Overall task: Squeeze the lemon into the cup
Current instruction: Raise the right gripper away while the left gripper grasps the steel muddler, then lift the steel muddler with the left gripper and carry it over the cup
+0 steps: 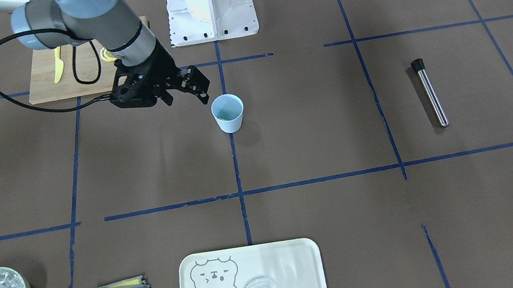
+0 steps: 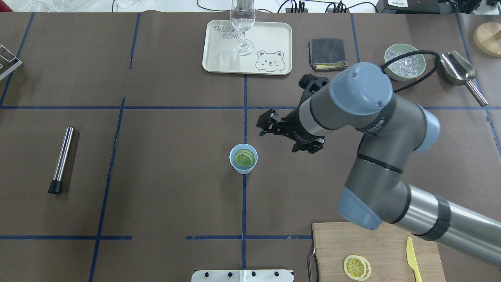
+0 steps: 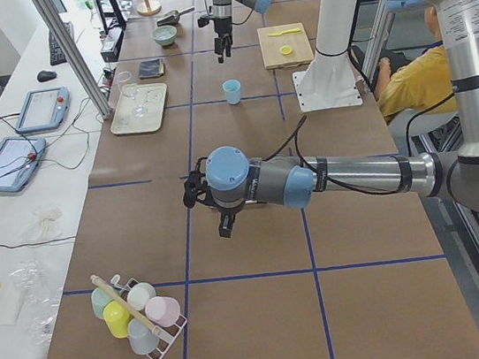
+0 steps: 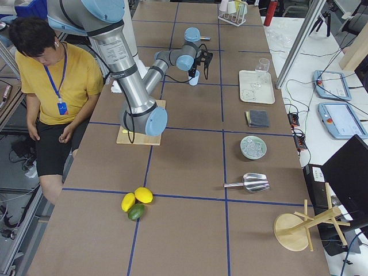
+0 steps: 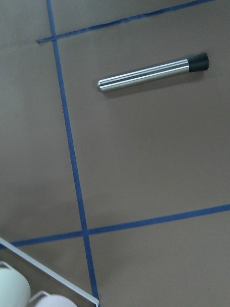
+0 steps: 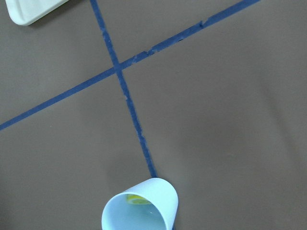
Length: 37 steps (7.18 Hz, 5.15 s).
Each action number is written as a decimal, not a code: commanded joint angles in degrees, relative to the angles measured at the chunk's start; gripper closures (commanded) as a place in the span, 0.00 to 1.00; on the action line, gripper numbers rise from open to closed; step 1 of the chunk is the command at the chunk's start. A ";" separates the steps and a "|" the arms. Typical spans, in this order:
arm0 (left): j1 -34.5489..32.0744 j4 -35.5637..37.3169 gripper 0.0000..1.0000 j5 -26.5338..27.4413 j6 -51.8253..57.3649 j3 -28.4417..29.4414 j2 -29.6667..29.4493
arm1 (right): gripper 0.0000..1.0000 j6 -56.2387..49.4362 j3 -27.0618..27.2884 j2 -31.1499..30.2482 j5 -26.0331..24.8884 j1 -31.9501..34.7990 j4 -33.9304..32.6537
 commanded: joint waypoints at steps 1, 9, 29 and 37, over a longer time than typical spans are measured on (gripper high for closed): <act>9.03 -14.64 0.00 8.29 -22.96 2.85 -1.79 | 0.00 -12.70 5.49 -11.96 4.54 7.13 0.51; 31.73 -20.17 0.05 23.99 -39.51 16.38 -12.85 | 0.00 -34.32 6.48 -23.89 10.44 16.74 0.42; 51.79 -22.19 1.00 58.35 -43.29 -3.22 -42.29 | 0.00 -34.75 8.59 -30.13 13.59 22.78 0.42; 68.49 -50.97 1.00 96.30 -28.09 6.37 -41.10 | 0.00 -37.83 8.24 -32.59 15.80 26.06 0.51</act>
